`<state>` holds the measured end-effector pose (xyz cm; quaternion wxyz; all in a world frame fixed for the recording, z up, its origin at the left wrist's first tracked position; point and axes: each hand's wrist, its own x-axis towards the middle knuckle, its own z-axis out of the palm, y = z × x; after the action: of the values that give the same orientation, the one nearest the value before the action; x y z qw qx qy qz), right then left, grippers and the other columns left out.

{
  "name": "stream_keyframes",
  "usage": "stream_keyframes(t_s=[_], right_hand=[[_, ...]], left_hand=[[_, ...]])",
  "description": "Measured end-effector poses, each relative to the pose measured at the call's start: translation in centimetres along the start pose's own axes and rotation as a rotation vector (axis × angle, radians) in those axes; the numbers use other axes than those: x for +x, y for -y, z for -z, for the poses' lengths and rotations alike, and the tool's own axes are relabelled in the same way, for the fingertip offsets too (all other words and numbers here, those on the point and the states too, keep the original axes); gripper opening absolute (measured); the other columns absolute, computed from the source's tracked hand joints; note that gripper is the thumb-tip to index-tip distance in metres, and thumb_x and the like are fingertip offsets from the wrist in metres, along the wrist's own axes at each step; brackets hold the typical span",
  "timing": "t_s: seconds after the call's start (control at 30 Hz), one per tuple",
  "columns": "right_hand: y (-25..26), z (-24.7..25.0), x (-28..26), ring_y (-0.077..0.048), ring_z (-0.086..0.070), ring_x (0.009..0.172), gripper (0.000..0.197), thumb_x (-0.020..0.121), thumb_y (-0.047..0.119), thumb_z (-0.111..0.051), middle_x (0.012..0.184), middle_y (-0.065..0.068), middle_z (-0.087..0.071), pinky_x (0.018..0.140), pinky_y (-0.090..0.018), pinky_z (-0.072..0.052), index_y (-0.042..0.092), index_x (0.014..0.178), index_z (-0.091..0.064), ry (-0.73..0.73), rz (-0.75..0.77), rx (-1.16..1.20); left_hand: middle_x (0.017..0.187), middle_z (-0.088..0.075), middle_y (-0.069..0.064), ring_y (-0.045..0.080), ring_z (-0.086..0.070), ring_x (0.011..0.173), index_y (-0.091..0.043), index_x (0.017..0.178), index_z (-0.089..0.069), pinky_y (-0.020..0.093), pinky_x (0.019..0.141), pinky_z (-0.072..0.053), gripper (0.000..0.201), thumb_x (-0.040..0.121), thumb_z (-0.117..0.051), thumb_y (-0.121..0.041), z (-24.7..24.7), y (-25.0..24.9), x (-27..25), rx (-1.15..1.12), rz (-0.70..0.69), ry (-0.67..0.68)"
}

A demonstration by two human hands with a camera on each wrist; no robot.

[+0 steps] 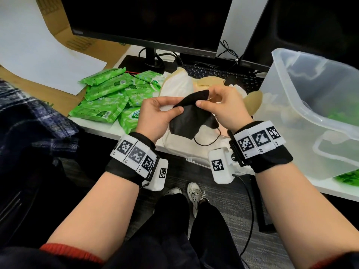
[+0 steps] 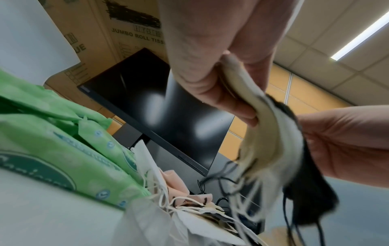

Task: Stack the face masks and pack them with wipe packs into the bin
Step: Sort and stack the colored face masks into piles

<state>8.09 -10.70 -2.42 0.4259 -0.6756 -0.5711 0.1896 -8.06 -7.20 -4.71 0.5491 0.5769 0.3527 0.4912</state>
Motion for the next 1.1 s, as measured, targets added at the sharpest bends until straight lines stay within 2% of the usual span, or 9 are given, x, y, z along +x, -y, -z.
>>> stream_keyframes(t_s=[0.07, 0.13, 0.27, 0.4, 0.53, 0.67, 0.83, 0.93, 1.1], right_hand=[[0.2, 0.0, -0.2, -0.016, -0.053, 0.065, 0.02, 0.078, 0.018, -0.071, 0.067, -0.006, -0.057, 0.063, -0.032, -0.045, 0.001, 0.077, -0.06, -0.055, 0.025, 0.053], [0.6, 0.3, -0.4, -0.012, -0.061, 0.064, 0.01, 0.081, 0.007, -0.066, 0.062, 0.003, -0.064, 0.063, -0.029, -0.05, 0.008, 0.075, -0.058, -0.015, 0.041, 0.272], [1.4, 0.8, -0.5, -0.014, -0.059, 0.063, 0.024, 0.082, -0.002, -0.062, 0.063, -0.002, -0.061, 0.062, -0.026, -0.05, 0.018, 0.094, -0.056, 0.119, 0.096, 0.338], [1.5, 1.1, -0.2, -0.02, -0.051, 0.061, 0.035, 0.08, 0.0, -0.066, 0.058, -0.004, -0.05, 0.061, -0.029, -0.044, 0.019, 0.105, -0.051, 0.143, 0.082, 0.251], [1.3, 0.9, -0.4, -0.001, -0.053, 0.047, 0.02, 0.079, 0.007, -0.07, 0.049, 0.007, -0.057, 0.048, -0.015, -0.042, 0.024, 0.084, -0.061, 0.127, 0.057, 0.201], [0.9, 0.8, -0.6, 0.003, -0.045, 0.042, 0.029, 0.074, 0.017, -0.076, 0.046, 0.017, -0.052, 0.041, -0.008, -0.033, 0.028, 0.059, -0.054, 0.021, 0.081, 0.058], [0.3, 0.8, -0.8, 0.005, -0.051, 0.046, 0.03, 0.072, 0.018, -0.078, 0.047, 0.025, -0.056, 0.048, -0.007, -0.035, 0.029, 0.055, -0.056, -0.09, 0.11, 0.012], [0.2, 0.6, -0.9, 0.002, -0.048, 0.053, 0.031, 0.079, 0.016, -0.071, 0.051, 0.017, -0.053, 0.058, -0.016, -0.037, 0.03, 0.06, -0.051, -0.071, 0.14, 0.03], [0.3, 0.2, -0.8, -0.005, -0.045, 0.052, 0.019, 0.085, 0.016, -0.058, 0.051, 0.013, -0.049, 0.054, -0.023, -0.039, 0.023, 0.072, -0.046, -0.035, 0.123, 0.283]], left_hand=[[0.077, -0.069, -0.004, -0.004, -0.064, 0.066, -0.004, 0.1, -0.067, 0.011, 0.068, -0.05, 0.025, 0.077, -0.067, 0.006, 0.1, 0.0, 0.1, -0.003, 0.018, 0.0], [0.07, -0.07, -0.01, 0.003, -0.066, 0.069, -0.003, 0.091, -0.07, 0.017, 0.072, -0.054, 0.017, 0.075, -0.07, 0.004, 0.3, 0.0, 0.1, -0.021, 0.042, 0.007], [0.072, -0.072, -0.006, 0.01, -0.067, 0.071, -0.002, 0.086, -0.07, 0.023, 0.072, -0.055, 0.016, 0.072, -0.072, 0.005, 0.5, -0.2, -0.1, -0.047, 0.043, 0.091], [0.081, -0.07, -0.003, 0.009, -0.065, 0.078, 0.001, 0.099, -0.067, 0.021, 0.077, -0.053, 0.032, 0.068, -0.073, 0.009, 0.5, -0.2, -0.2, -0.013, -0.001, 0.121], [0.086, -0.066, -0.016, -0.012, -0.059, 0.082, -0.017, 0.098, -0.062, 0.007, 0.078, -0.043, 0.046, 0.065, -0.072, 0.014, 0.6, 0.0, -0.1, 0.005, -0.1, 0.142], [0.104, -0.06, -0.011, -0.011, -0.055, 0.099, -0.024, 0.103, -0.059, 0.011, 0.091, -0.041, 0.056, 0.061, -0.076, 0.008, 0.9, 0.6, 0.1, 0.018, -0.174, 0.143], [0.095, -0.062, -0.014, -0.02, -0.053, 0.087, -0.02, 0.099, -0.062, 0.0, 0.084, -0.036, 0.042, 0.069, -0.074, 0.007, 0.6, 0.9, 0.2, 0.111, -0.156, 0.089], [0.092, -0.064, -0.008, -0.01, -0.057, 0.087, -0.017, 0.092, -0.064, 0.006, 0.084, -0.042, 0.027, 0.073, -0.073, -0.001, 0.6, 1.0, 0.2, 0.111, -0.101, 0.082], [0.084, -0.069, -0.009, -0.002, -0.065, 0.077, -0.01, 0.097, -0.062, 0.014, 0.073, -0.051, 0.019, 0.084, -0.059, 0.004, -0.1, 0.4, -0.5, -0.102, -0.002, 0.207]])
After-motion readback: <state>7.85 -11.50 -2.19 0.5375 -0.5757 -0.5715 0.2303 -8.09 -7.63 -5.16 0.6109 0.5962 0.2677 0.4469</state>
